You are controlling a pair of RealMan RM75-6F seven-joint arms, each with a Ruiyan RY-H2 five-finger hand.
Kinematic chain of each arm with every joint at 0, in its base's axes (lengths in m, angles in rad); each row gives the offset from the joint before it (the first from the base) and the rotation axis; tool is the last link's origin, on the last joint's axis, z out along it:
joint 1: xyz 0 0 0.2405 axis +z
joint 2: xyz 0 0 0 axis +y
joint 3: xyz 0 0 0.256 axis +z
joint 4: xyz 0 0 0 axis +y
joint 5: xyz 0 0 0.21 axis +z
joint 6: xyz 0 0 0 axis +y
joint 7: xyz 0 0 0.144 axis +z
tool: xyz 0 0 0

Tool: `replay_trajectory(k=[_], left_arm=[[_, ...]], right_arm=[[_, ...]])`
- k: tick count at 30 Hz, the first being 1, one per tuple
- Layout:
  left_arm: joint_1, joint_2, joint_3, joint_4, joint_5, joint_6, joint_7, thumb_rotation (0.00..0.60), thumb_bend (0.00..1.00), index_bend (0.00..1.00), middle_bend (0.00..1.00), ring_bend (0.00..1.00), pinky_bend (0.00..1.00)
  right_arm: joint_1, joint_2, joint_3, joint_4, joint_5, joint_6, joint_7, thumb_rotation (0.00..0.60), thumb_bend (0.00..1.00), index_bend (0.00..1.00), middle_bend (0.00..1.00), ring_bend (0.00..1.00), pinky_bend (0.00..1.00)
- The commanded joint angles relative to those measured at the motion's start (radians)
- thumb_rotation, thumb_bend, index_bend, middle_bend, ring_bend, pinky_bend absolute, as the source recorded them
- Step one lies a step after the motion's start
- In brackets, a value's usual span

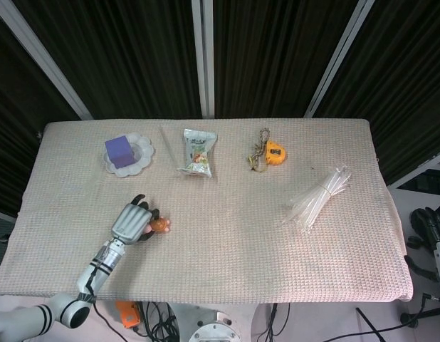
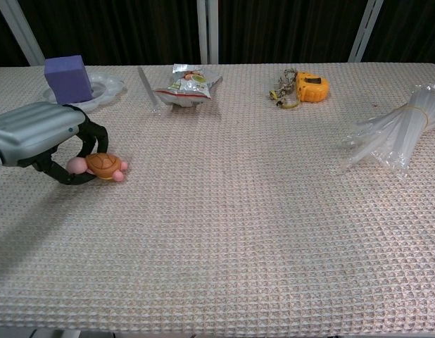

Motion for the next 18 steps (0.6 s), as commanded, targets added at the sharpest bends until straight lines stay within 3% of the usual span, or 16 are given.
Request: replay_trajectory(k=[1, 5, 10, 11, 13, 18], left_arm=[[0.001, -0.001, 0.0, 0.001, 0.002, 0.003, -0.001, 0.6, 0.39, 0.85, 0.86, 0.4, 0.2], [0.011, -0.006, -0.006, 0.001, -0.008, 0.01, -0.041, 0.6, 0.36, 0.81, 0.82, 0.39, 0.2], [-0.001, 0.042, 0.008, -0.037, -0.027, -0.056, -0.051, 0.6, 0.16, 0.23, 0.27, 0.05, 0.06], [-0.001, 0.046, 0.007, -0.041, -0.026, -0.055, -0.054, 0.6, 0.14, 0.18, 0.21, 0.02, 0.04], [-0.001, 0.051, 0.008, -0.043, -0.024, -0.055, -0.056, 0.6, 0.11, 0.13, 0.16, 0.0, 0.02], [-0.004, 0.08, 0.01, -0.076, -0.035, -0.078, -0.06, 0.6, 0.09, 0.13, 0.16, 0.0, 0.01]], right_arm=[[0.0, 0.0, 0.0, -0.001, -0.002, 0.001, 0.0, 0.6, 0.17, 0.0, 0.0, 0.0, 0.0], [-0.001, 0.002, 0.0, -0.005, -0.003, 0.004, -0.003, 0.6, 0.17, 0.0, 0.0, 0.0, 0.0], [0.0, 0.004, 0.001, -0.009, -0.001, 0.002, -0.006, 0.6, 0.17, 0.0, 0.0, 0.0, 0.0], [0.001, 0.005, 0.001, -0.01, -0.001, 0.002, -0.007, 0.6, 0.17, 0.0, 0.0, 0.0, 0.0], [0.001, 0.005, 0.001, -0.012, -0.003, 0.001, -0.009, 0.6, 0.17, 0.0, 0.0, 0.0, 0.0], [0.001, 0.007, 0.002, -0.017, -0.002, 0.004, -0.012, 0.6, 0.17, 0.0, 0.0, 0.0, 0.0]])
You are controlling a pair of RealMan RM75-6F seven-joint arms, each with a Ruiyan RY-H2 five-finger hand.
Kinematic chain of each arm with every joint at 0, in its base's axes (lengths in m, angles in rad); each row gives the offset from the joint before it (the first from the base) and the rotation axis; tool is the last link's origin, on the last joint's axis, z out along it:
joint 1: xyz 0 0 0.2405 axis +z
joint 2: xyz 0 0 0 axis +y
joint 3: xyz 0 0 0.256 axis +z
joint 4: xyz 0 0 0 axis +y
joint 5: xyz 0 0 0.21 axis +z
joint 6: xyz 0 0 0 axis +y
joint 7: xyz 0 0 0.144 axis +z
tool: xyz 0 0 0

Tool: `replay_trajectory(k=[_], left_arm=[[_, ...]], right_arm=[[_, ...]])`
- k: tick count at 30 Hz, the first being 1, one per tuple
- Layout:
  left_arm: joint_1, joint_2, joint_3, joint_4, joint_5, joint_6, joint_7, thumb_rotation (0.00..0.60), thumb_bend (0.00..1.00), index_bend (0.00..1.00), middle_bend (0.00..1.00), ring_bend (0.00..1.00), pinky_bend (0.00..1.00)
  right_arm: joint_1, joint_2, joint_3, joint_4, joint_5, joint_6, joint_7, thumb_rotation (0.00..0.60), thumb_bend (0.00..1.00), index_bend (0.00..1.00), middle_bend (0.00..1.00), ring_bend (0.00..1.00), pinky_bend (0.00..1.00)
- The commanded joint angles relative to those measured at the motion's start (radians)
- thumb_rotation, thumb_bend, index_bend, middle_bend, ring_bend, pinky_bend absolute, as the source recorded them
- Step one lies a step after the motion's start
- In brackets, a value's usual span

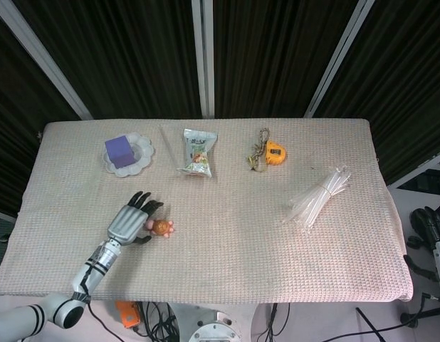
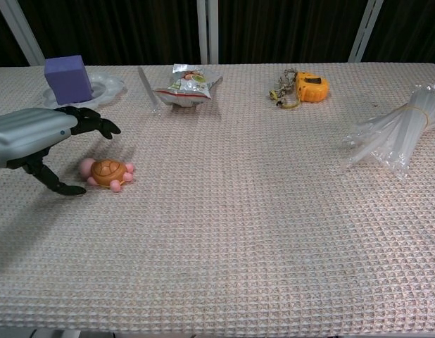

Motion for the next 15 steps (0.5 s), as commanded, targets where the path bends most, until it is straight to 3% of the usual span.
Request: replay_trajectory(k=[1, 5, 9, 15], left_arm=[[-0.001, 0.018, -0.001, -0.028, -0.011, -0.011, -0.006, 0.6, 0.09, 0.13, 0.17, 0.0, 0.01], [-0.005, 0.023, -0.007, -0.052, -0.012, -0.009, -0.001, 0.6, 0.11, 0.21, 0.24, 0.0, 0.02], [-0.007, 0.013, -0.017, -0.057, -0.02, -0.005, 0.007, 0.6, 0.29, 0.28, 0.31, 0.0, 0.04], [-0.015, 0.004, -0.021, -0.041, -0.032, -0.021, 0.001, 0.6, 0.32, 0.34, 0.35, 0.03, 0.05]], right_arm=[[0.0, 0.001, 0.001, -0.001, 0.001, 0.001, -0.001, 0.6, 0.17, 0.0, 0.0, 0.0, 0.0], [0.002, 0.0, -0.001, -0.003, 0.001, -0.005, -0.005, 0.6, 0.17, 0.0, 0.0, 0.0, 0.0], [0.002, -0.001, -0.002, -0.006, 0.001, -0.006, -0.012, 0.6, 0.17, 0.0, 0.0, 0.0, 0.0], [0.007, -0.003, 0.002, -0.004, 0.012, -0.018, -0.014, 0.6, 0.17, 0.0, 0.0, 0.0, 0.0]])
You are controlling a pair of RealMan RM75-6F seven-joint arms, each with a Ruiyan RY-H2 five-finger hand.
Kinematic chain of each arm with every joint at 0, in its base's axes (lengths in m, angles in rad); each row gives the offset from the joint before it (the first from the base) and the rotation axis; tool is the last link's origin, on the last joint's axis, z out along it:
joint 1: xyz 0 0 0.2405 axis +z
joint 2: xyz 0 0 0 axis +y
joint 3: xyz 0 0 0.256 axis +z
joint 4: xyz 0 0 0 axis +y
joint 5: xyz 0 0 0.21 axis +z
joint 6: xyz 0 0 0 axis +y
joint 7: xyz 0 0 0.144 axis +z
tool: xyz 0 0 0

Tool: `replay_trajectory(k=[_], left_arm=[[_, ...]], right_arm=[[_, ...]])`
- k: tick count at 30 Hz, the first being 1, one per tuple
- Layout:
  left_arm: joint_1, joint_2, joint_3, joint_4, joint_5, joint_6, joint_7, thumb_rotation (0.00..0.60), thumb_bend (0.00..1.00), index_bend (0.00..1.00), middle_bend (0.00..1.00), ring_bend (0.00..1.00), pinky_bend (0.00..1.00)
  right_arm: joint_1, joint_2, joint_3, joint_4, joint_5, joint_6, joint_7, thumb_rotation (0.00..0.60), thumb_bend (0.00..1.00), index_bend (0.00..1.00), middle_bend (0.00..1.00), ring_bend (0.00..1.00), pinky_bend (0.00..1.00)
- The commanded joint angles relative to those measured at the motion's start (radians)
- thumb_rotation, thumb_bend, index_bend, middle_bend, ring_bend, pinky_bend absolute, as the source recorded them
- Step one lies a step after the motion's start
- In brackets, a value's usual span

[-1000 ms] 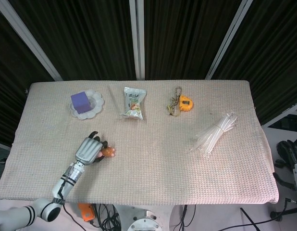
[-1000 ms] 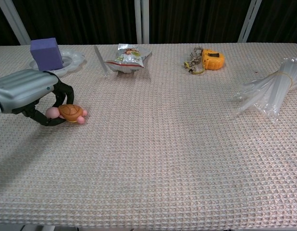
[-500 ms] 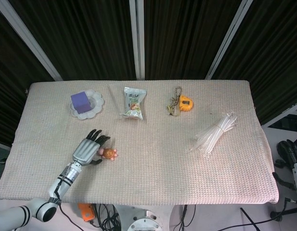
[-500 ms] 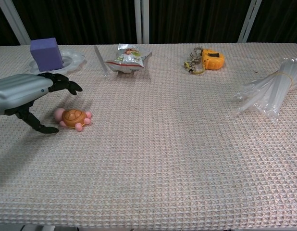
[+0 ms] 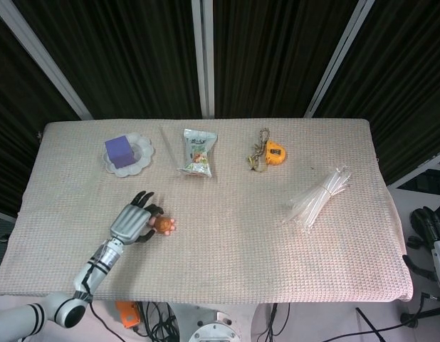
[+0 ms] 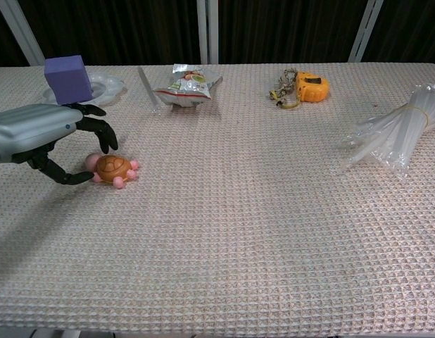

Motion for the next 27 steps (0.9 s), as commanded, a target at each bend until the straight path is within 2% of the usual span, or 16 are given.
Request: replay_trajectory(k=[1, 10, 16, 21, 25, 26, 27], left_arm=[[-0.003, -0.008, -0.001, 0.014, -0.002, -0.005, -0.011, 0.6, 0.32, 0.35, 0.36, 0.04, 0.05], [-0.01, -0.049, -0.001, 0.074, 0.008, -0.007, -0.042, 0.6, 0.38, 0.51, 0.5, 0.15, 0.07], [-0.002, -0.103, 0.003, 0.155, 0.066, 0.065, -0.08, 0.6, 0.43, 0.81, 0.83, 0.42, 0.16], [0.0, -0.105, 0.005, 0.163, 0.066, 0.065, -0.085, 0.6, 0.43, 0.84, 0.86, 0.48, 0.16], [0.004, -0.101, 0.0, 0.148, 0.064, 0.076, -0.089, 0.6, 0.42, 0.83, 0.86, 0.48, 0.16], [0.006, -0.096, 0.0, 0.143, 0.061, 0.073, -0.088, 0.6, 0.41, 0.78, 0.82, 0.46, 0.15], [0.005, -0.087, 0.004, 0.134, 0.056, 0.062, -0.084, 0.6, 0.39, 0.69, 0.74, 0.4, 0.14]], right_arm=[[0.003, -0.001, 0.002, 0.001, 0.004, -0.006, -0.001, 0.6, 0.17, 0.0, 0.0, 0.0, 0.0], [0.012, -0.005, 0.003, 0.001, 0.014, -0.025, -0.01, 0.6, 0.17, 0.0, 0.0, 0.0, 0.0], [0.011, -0.007, 0.004, 0.003, 0.016, -0.023, -0.009, 0.6, 0.17, 0.0, 0.0, 0.0, 0.0], [0.008, -0.006, 0.003, 0.004, 0.014, -0.017, -0.004, 0.6, 0.17, 0.0, 0.0, 0.0, 0.0], [0.005, -0.004, 0.003, 0.005, 0.012, -0.012, 0.0, 0.6, 0.17, 0.0, 0.0, 0.0, 0.0], [0.004, -0.003, 0.003, 0.004, 0.011, -0.01, 0.001, 0.6, 0.17, 0.0, 0.0, 0.0, 0.0], [0.003, -0.002, 0.003, 0.003, 0.01, -0.008, 0.001, 0.6, 0.17, 0.0, 0.0, 0.0, 0.0]])
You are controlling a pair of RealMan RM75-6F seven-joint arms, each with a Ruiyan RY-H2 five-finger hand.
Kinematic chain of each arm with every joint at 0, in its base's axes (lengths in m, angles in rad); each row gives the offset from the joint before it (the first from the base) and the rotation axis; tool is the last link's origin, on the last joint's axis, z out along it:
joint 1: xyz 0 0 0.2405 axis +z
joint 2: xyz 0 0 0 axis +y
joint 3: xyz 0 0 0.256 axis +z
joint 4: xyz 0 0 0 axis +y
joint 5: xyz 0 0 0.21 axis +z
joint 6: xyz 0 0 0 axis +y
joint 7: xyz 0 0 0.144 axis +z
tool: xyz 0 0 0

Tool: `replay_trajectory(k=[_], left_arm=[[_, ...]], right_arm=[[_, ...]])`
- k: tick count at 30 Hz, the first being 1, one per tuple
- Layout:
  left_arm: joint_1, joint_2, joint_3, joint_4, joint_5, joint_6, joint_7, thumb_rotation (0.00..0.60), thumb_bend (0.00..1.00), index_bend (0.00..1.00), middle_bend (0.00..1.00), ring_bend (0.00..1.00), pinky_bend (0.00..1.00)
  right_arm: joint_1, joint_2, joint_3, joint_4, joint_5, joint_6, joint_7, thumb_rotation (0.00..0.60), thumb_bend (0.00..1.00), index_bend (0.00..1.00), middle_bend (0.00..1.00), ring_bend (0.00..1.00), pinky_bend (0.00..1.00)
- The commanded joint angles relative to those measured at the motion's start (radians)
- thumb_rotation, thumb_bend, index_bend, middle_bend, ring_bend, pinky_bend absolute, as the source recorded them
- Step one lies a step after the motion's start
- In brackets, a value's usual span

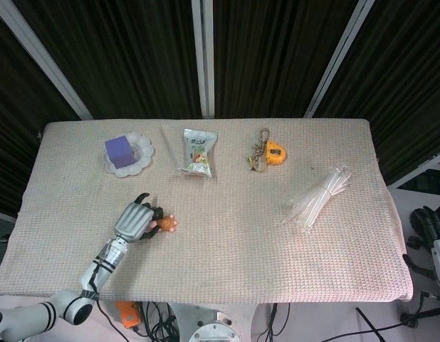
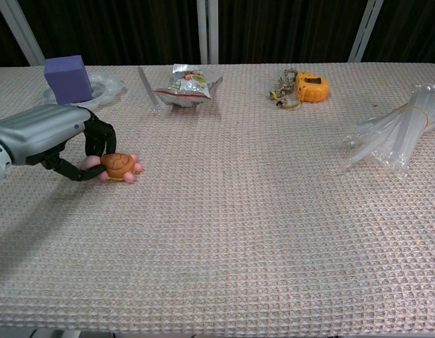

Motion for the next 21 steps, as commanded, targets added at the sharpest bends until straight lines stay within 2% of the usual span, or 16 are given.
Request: replay_trajectory(k=[1, 2, 3, 5, 6, 10, 16, 18, 21], left_arm=[[0.0, 0.026, 0.007, -0.024, -0.013, -0.03, 0.009, 0.6, 0.34, 0.52, 0.58, 0.29, 0.1], [-0.003, 0.047, 0.012, -0.042, -0.024, -0.052, 0.023, 0.6, 0.31, 0.4, 0.46, 0.21, 0.08], [-0.002, 0.061, 0.012, -0.056, -0.033, -0.057, 0.036, 0.6, 0.27, 0.25, 0.29, 0.1, 0.05], [0.014, 0.075, 0.004, -0.068, -0.041, -0.024, 0.061, 0.6, 0.24, 0.11, 0.1, 0.01, 0.02], [0.025, 0.078, 0.001, -0.068, -0.041, -0.001, 0.065, 0.6, 0.23, 0.09, 0.04, 0.0, 0.02], [0.071, 0.126, 0.006, -0.103, -0.041, 0.07, 0.084, 0.6, 0.2, 0.09, 0.0, 0.0, 0.01], [0.164, 0.284, 0.044, -0.244, -0.034, 0.174, 0.1, 0.6, 0.19, 0.09, 0.0, 0.0, 0.0], [0.212, 0.334, 0.069, -0.269, -0.01, 0.233, 0.062, 0.6, 0.19, 0.09, 0.01, 0.0, 0.0], [0.288, 0.372, 0.108, -0.248, 0.049, 0.341, -0.031, 0.6, 0.19, 0.09, 0.05, 0.0, 0.0]], right_arm=[[-0.002, 0.003, 0.0, -0.003, -0.002, 0.004, 0.001, 0.6, 0.17, 0.0, 0.0, 0.0, 0.0], [-0.002, 0.005, 0.0, -0.006, -0.005, 0.007, 0.001, 0.6, 0.17, 0.0, 0.0, 0.0, 0.0], [-0.003, 0.006, 0.0, -0.008, -0.007, 0.01, 0.0, 0.6, 0.17, 0.0, 0.0, 0.0, 0.0], [-0.005, 0.01, -0.001, -0.015, -0.012, 0.018, -0.001, 0.6, 0.17, 0.0, 0.0, 0.0, 0.0], [-0.006, 0.012, -0.001, -0.018, -0.015, 0.021, -0.001, 0.6, 0.17, 0.0, 0.0, 0.0, 0.0], [-0.011, 0.016, -0.001, -0.035, -0.02, 0.034, -0.005, 0.6, 0.17, 0.0, 0.0, 0.0, 0.0], [-0.012, 0.005, 0.003, -0.054, -0.023, 0.044, -0.016, 0.6, 0.17, 0.0, 0.0, 0.0, 0.0], [-0.009, 0.001, 0.002, -0.057, -0.026, 0.042, -0.026, 0.6, 0.17, 0.0, 0.0, 0.0, 0.0], [-0.005, -0.001, 0.002, -0.063, -0.028, 0.037, -0.039, 0.6, 0.17, 0.0, 0.0, 0.0, 0.0]])
